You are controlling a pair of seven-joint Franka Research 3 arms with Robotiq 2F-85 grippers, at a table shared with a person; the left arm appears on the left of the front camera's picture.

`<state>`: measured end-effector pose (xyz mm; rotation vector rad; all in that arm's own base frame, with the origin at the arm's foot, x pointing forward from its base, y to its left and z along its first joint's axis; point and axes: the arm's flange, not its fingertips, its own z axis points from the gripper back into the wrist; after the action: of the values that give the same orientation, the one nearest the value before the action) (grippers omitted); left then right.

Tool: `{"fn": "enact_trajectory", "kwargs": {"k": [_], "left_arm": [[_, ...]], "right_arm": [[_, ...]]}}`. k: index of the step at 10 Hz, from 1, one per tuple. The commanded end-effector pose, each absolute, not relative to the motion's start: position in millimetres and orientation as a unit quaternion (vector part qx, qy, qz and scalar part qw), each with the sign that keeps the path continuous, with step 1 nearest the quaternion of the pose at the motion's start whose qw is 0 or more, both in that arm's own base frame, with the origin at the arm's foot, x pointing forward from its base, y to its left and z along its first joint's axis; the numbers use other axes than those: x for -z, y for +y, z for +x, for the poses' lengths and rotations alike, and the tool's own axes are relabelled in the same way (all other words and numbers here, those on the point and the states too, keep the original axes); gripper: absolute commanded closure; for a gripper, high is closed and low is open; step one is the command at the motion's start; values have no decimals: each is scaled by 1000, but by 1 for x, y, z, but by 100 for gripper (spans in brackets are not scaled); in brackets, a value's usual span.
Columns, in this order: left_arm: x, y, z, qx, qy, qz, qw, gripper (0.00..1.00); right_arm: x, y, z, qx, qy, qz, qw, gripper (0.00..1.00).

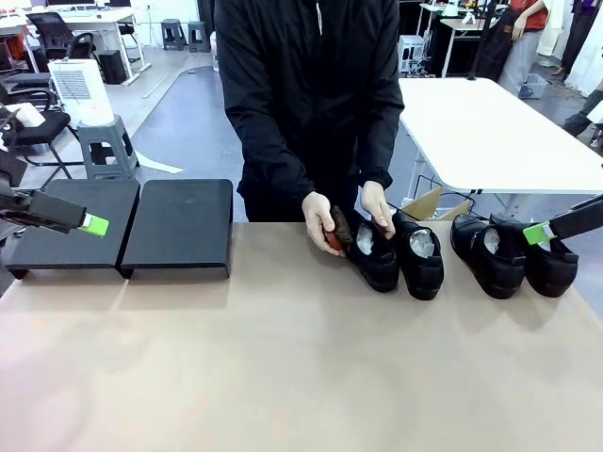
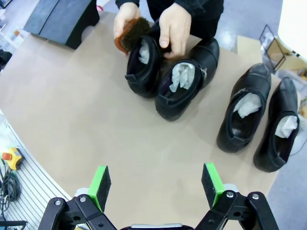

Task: Organize the shoes by placing them on the stand.
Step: Pick up one Shoe and place it in the middle of the table.

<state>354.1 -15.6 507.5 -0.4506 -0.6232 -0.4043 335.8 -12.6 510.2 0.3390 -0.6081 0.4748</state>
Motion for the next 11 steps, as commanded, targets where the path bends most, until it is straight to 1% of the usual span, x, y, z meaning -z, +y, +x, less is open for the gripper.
{"fn": "enact_trajectory", "kwargs": {"k": [1, 3, 4, 6, 7, 9, 11], "left_arm": [[-508, -14, 354, 202, -303, -222, 904, 0], [-508, -14, 354, 202, -303, -222, 904, 0], [-508, -14, 354, 202, -303, -222, 904, 0], [-508, -14, 354, 202, -303, -222, 904, 0], [-508, -14, 354, 202, -303, -222, 904, 0], [-508, -14, 354, 202, -303, -222, 904, 0], [-508, -14, 354, 202, -303, -222, 904, 0]], "right_arm": [[-510, -14, 339, -234, -305, 167, 908, 0], [-510, -13, 336, -230, -295, 165, 913, 0], [-511, -15, 341, -227, -282, 180, 915, 0], [-515, -21, 351, -220, -271, 169, 922, 0], [-519, -29, 359, -205, -273, 148, 928, 0], [-528, -47, 392, -181, -250, 96, 946, 0], [-517, -61, 440, -169, -201, 59, 963, 0]]}}
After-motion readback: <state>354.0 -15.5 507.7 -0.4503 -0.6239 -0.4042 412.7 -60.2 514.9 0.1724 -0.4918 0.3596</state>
